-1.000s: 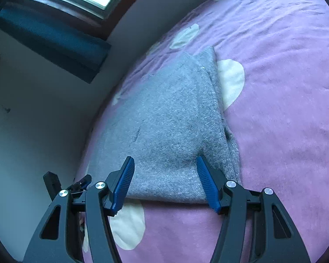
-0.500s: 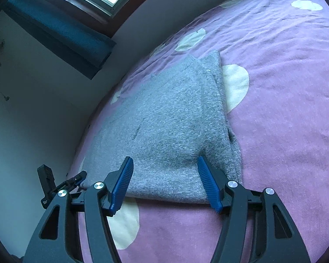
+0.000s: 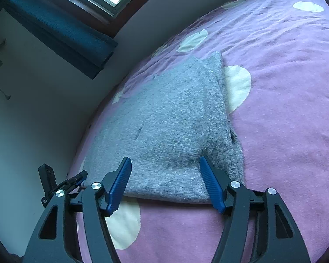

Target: Fold small clothes

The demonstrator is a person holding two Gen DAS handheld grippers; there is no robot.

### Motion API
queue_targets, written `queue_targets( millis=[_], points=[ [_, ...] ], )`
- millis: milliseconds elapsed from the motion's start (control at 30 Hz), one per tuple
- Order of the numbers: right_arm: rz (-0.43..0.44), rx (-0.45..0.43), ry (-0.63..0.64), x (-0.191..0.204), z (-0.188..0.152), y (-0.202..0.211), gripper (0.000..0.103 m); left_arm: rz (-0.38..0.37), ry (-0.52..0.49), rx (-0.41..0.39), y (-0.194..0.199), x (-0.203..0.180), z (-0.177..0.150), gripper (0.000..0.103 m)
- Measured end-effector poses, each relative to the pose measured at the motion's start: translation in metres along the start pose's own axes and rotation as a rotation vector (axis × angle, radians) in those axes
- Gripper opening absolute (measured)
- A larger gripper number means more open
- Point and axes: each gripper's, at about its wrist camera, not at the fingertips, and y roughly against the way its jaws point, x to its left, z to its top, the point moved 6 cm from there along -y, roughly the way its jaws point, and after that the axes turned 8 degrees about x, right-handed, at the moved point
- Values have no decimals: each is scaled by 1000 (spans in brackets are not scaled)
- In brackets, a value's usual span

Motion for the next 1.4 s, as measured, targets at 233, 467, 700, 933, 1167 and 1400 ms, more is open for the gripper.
queue_targets(
  millis=[233,467,700,933,1167,1400],
  points=[
    [-3,7,38,10,1,-2,81,-31,-1,1,0,-2,1,61],
    [-50,0,-24,20,3,-3,84,-151,-16,-8,4,-11,1,92],
    [0,68,35,77,18,-43,84,-191,35,-73,23,-5,5,93],
    [7,146,146,144,62,-125,84,-107,129,-131,32,28,17,93],
    [-2,212,83,153,81,-198,84,-36,170,-127,31,50,22,93],
    [-25,200,119,153,72,-204,85,-38,185,-77,22,56,21,93]
  ],
)
